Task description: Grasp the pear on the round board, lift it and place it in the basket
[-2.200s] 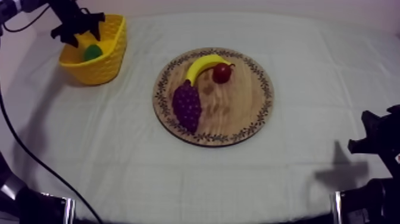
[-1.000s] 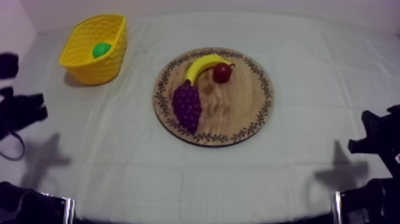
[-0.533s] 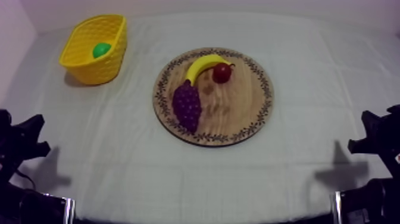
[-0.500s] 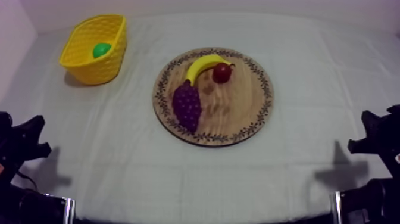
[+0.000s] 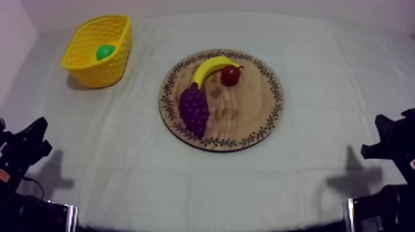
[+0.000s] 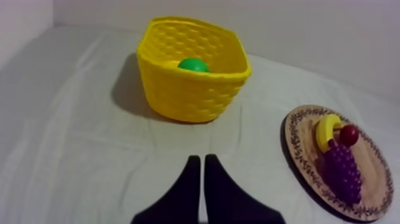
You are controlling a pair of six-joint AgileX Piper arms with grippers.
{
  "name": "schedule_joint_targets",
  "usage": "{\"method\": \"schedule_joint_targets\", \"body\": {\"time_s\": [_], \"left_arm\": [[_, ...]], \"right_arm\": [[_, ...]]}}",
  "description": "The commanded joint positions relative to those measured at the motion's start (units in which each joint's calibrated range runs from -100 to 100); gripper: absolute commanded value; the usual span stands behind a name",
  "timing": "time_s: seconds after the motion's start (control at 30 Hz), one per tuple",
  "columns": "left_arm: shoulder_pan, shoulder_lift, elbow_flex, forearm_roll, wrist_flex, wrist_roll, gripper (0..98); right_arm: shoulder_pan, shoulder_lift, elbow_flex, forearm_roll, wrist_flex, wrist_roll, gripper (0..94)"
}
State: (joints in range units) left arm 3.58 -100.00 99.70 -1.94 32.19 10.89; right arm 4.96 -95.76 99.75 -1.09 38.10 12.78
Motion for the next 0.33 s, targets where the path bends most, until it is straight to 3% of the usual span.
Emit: {"method": "schedule_joint_targets", "body": {"time_s": [0.0,0.3], "left_arm": [[0.0,0.0,0.03,-0.07,-0.11,0.54,0.1],[0.0,0.0,0.07,-0.08,-0.25,0.65,0.1]], "right_arm": [[0.02,0.01,0.03,-0.01,-0.04,-0.01,0.3],[0.02,0.01,0.03,-0.01,-0.04,-0.01,0.3]]}}
